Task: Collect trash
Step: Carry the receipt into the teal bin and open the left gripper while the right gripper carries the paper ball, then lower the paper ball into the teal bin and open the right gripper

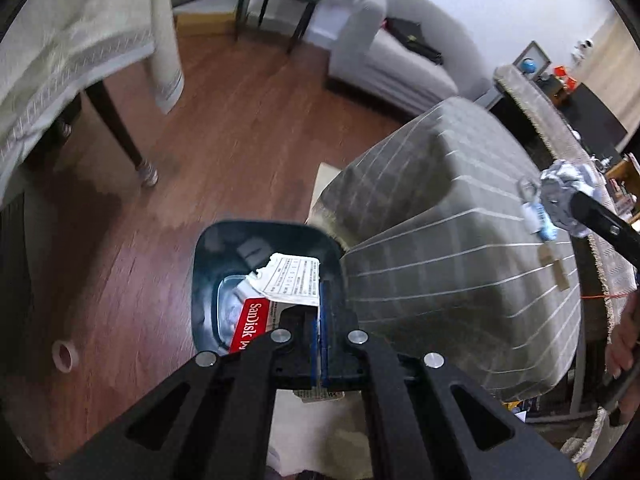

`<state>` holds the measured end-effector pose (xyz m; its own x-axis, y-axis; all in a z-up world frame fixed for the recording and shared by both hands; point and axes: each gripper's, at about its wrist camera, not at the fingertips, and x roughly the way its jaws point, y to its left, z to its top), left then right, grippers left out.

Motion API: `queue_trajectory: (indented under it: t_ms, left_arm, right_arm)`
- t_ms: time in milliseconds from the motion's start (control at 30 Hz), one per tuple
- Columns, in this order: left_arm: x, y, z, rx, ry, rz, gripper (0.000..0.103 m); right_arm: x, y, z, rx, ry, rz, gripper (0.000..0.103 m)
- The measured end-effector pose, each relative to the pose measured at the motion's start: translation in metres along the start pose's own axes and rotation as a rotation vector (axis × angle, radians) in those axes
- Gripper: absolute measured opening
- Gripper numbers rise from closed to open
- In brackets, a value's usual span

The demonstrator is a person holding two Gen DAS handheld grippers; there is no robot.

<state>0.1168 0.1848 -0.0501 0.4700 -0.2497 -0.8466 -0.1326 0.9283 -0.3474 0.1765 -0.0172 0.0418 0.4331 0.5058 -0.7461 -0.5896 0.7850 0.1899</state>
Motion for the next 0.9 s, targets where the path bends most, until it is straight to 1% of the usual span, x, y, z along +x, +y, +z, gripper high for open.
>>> queue_trajectory:
  t_ms: [100, 233, 367, 567, 633, 667, 700, 767, 833, 900]
  left_arm:
    - [0.021, 0.013, -0.005, -0.004, 0.048, 0.026, 0.002]
    - [0.053, 0.022, -0.012, 0.004, 0.114, 0.054, 0.002]
    - [0.087, 0.03, -0.022, 0.012, 0.192, 0.089, 0.002]
    - [0.115, 0.049, -0.031, -0.01, 0.26, 0.111, 0.004]
    - [0.116, 0.056, -0.031, -0.02, 0.264, 0.119, 0.007]
    - [0.115, 0.061, -0.031, -0.03, 0.258, 0.12, 0.014]
    - [0.114, 0.065, -0.03, -0.043, 0.253, 0.116, 0.025]
    - [0.11, 0.074, -0.029, -0.066, 0.241, 0.112, 0.034]
    - [0.104, 0.077, -0.028, -0.085, 0.223, 0.105, 0.034]
    - [0.093, 0.079, -0.027, -0.098, 0.198, 0.1, 0.04]
  right_arm:
    - [0.02, 0.02, -0.002, -0.027, 0.037, 0.027, 0.039]
    - [0.04, 0.037, -0.006, -0.06, 0.083, 0.044, 0.038]
    - [0.06, 0.047, -0.009, -0.073, 0.125, 0.06, 0.039]
    - [0.095, 0.052, -0.019, -0.068, 0.199, 0.056, 0.039]
    - [0.105, 0.054, -0.022, -0.069, 0.218, 0.05, 0.039]
    - [0.108, 0.055, -0.023, -0.07, 0.228, 0.047, 0.039]
    - [0.113, 0.056, -0.025, -0.072, 0.24, 0.043, 0.039]
    - [0.119, 0.057, -0.028, -0.078, 0.254, 0.038, 0.038]
    - [0.122, 0.059, -0.03, -0.082, 0.263, 0.038, 0.038]
    - [0.127, 0.062, -0.033, -0.083, 0.274, 0.041, 0.038]
